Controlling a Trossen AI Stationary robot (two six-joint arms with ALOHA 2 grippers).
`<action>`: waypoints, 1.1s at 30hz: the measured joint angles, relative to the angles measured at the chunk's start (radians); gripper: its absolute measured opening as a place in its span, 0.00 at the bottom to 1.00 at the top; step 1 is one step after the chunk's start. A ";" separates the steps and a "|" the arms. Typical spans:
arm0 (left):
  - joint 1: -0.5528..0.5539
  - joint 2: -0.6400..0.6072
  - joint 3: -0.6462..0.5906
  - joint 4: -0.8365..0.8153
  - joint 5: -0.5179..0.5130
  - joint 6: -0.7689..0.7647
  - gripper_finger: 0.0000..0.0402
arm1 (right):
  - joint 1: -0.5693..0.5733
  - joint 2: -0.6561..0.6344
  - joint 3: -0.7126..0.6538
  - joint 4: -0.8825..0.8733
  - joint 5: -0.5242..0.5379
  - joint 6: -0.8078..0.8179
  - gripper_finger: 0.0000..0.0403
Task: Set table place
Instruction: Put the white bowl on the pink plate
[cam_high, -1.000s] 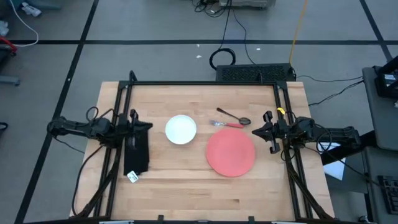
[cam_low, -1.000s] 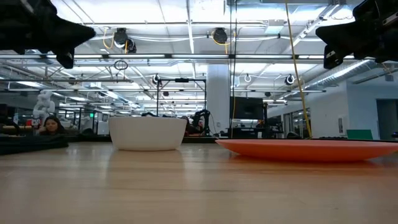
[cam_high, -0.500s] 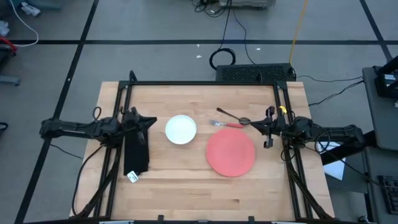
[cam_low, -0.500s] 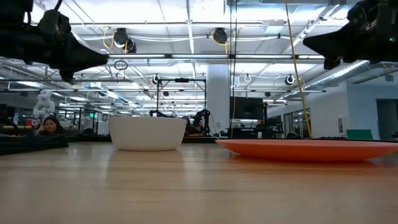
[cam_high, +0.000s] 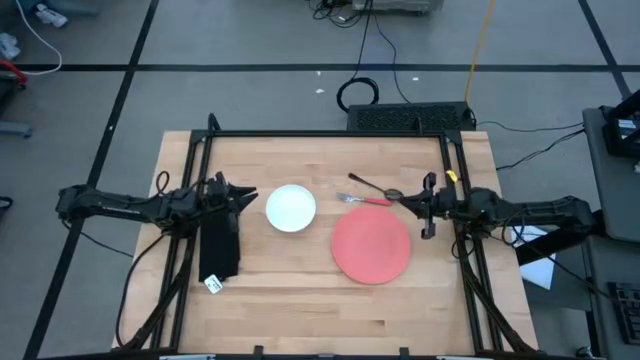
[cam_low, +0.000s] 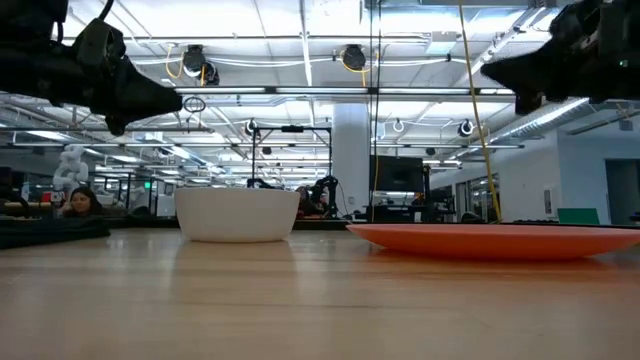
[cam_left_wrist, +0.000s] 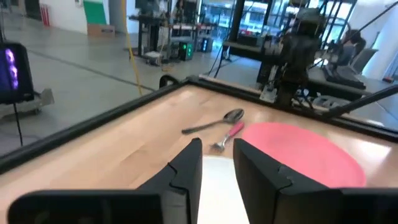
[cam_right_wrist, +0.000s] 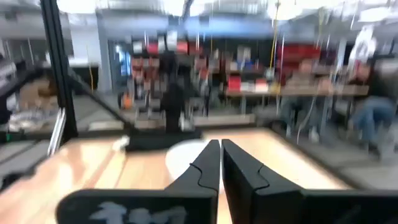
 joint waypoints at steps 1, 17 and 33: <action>0.000 0.000 0.000 0.013 0.000 0.001 0.25 | 0.001 0.018 0.000 -0.016 0.000 0.020 0.05; 0.000 -0.001 0.000 0.082 0.002 0.113 0.24 | 0.149 0.284 0.026 0.094 0.055 -0.015 0.57; 0.000 -0.001 0.000 -0.011 -0.002 0.025 0.24 | 0.321 0.422 0.029 0.114 0.097 -0.051 0.60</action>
